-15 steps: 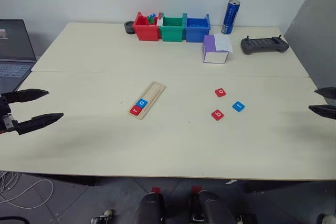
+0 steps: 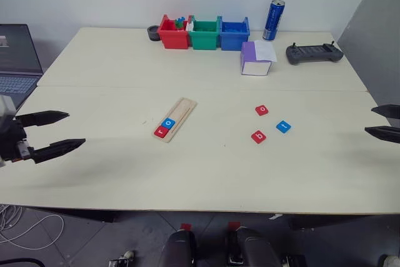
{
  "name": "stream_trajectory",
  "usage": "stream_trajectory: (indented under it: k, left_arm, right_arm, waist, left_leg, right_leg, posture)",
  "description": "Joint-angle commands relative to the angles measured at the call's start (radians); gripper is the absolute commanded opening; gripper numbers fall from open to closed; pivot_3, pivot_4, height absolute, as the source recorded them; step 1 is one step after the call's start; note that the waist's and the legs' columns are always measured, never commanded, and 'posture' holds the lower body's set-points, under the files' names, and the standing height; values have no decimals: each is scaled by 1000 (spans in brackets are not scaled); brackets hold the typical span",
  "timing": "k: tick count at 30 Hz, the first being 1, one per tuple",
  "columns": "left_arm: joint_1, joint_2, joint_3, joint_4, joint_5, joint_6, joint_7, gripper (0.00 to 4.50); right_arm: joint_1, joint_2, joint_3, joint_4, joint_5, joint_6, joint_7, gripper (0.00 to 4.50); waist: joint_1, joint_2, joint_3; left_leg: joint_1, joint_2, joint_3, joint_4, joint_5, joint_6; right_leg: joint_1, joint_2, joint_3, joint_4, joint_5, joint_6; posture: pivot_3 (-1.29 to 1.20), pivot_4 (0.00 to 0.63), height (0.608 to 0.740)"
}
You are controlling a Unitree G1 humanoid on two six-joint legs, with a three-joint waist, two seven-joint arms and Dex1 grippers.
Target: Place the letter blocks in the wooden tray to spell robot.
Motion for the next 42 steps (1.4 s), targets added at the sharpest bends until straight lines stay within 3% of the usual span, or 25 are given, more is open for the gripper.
stream_trajectory:
  k: [1,8,13,20,42]
  left_arm:
    - [-37,-103,-27,-97,18,-48,156,4500]
    - [51,-357,-174,-314,120,-67,422,4500]
    - [52,-487,-283,-346,166,-46,565,4500]
    - [-39,-584,-393,-261,240,-36,696,4500]
    - [-151,-636,-479,-124,305,-37,789,4500]
  right_arm:
    - [2,40,26,-136,34,29,13,4451]
    - [2,186,133,-548,114,168,-129,4451]
    - [-73,330,228,-665,94,199,-287,4451]
    - [-101,471,334,-760,91,230,-404,4451]
    - [-46,474,335,-801,111,230,-442,4451]
  waist:
    - [1,0,0]
    - [-2,0,0]
    - [2,-2,0]
    - [8,-2,0]
    - [10,-3,-1]
  left_leg:
    - [0,0,0,0,0,0]
    - [1,0,0,2,0,0]
    - [1,0,-1,7,0,0]
    - [0,0,-3,15,0,0]
    - [-1,0,-3,15,0,1]
  right_leg:
    - [0,0,0,0,0,0]
    - [0,0,2,4,0,0]
    - [0,0,1,10,0,0]
    - [1,0,0,15,0,1]
    - [1,0,0,15,0,1]
  posture:
    - [0,150,740]
    - [0,150,740]
    - [0,150,740]
    - [0,150,740]
    - [0,150,740]
